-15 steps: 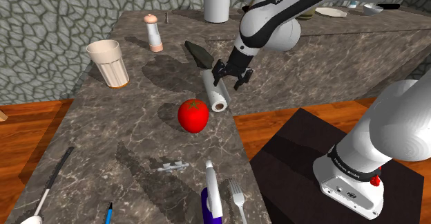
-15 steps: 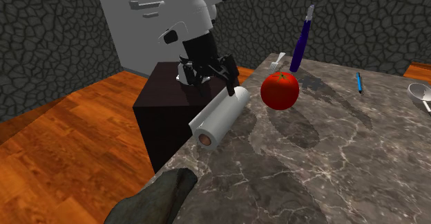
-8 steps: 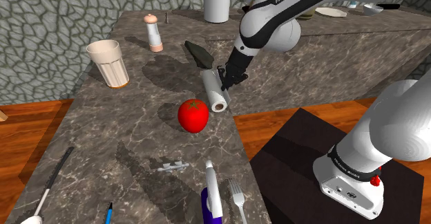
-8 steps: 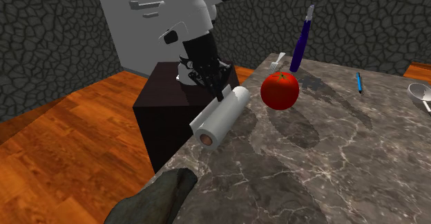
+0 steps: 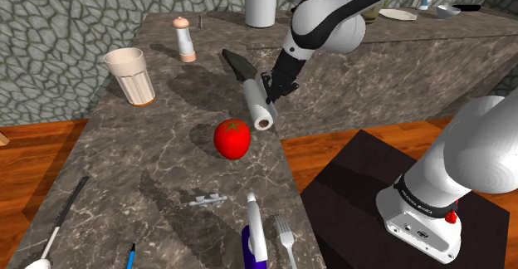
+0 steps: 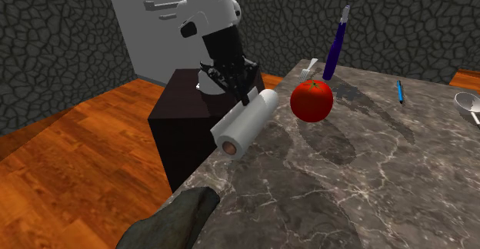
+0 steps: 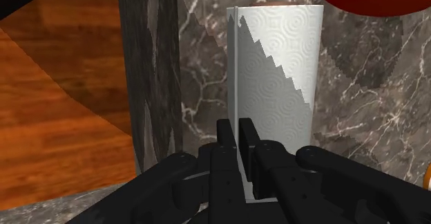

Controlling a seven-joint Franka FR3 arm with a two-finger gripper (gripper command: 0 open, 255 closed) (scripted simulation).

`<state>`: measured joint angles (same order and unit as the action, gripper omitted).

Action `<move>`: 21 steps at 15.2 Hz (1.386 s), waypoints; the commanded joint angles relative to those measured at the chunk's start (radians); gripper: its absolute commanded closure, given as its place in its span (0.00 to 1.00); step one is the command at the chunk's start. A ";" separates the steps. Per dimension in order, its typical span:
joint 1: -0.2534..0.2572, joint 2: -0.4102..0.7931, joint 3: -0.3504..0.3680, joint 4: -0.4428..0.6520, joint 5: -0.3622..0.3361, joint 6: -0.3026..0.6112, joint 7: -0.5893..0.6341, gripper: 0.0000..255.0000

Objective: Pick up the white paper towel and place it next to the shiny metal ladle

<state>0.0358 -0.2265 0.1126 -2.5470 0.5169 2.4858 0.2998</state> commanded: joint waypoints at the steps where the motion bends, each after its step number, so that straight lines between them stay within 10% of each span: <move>1: -0.005 -0.021 0.000 0.009 -0.015 -0.029 0.016 1.00; 21: -0.026 -0.157 0.012 0.143 -0.101 -0.280 0.151 1.00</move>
<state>0.0059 -0.3765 0.1171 -2.4052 0.4160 2.2108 0.4375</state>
